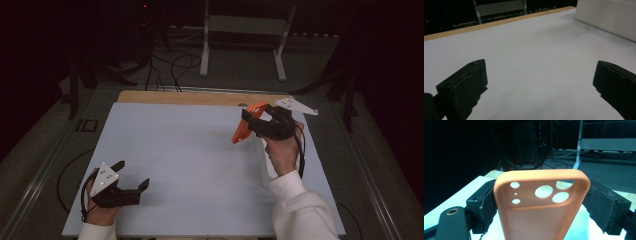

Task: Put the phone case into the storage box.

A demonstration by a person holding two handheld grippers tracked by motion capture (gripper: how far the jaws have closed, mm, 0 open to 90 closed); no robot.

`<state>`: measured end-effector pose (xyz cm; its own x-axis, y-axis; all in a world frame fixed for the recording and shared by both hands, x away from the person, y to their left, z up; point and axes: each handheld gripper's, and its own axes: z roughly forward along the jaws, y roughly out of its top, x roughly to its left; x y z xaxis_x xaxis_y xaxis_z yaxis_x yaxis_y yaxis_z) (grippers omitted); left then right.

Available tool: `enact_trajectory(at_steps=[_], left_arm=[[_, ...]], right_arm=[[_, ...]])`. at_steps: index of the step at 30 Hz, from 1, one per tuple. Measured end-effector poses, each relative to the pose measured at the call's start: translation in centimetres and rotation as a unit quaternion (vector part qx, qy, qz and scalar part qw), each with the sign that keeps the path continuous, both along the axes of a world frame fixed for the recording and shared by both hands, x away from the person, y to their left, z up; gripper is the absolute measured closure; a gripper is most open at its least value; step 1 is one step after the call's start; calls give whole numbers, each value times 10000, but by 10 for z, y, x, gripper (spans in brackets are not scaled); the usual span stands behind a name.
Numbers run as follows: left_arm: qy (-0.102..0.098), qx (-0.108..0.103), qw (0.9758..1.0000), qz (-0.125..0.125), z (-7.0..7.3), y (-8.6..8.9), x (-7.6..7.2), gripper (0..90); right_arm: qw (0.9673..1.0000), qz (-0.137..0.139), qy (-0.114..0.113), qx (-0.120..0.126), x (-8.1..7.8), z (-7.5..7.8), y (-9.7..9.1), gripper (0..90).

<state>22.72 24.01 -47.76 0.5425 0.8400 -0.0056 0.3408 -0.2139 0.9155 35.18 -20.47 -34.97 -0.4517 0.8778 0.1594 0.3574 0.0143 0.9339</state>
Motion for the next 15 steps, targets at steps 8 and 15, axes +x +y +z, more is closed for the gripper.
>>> enact_trajectory(at_steps=[8, 15], left_arm=[[-46, -24, 10000, 37, -5, 5, -7, 2], [-22, -21, 10000, 44, -7, 6, -10, 2]], right_arm=[[10000, -44, -8, 2, 3, 2, -2, 169], [10000, -95, -5, -12, 6, 3, -2, 169]])
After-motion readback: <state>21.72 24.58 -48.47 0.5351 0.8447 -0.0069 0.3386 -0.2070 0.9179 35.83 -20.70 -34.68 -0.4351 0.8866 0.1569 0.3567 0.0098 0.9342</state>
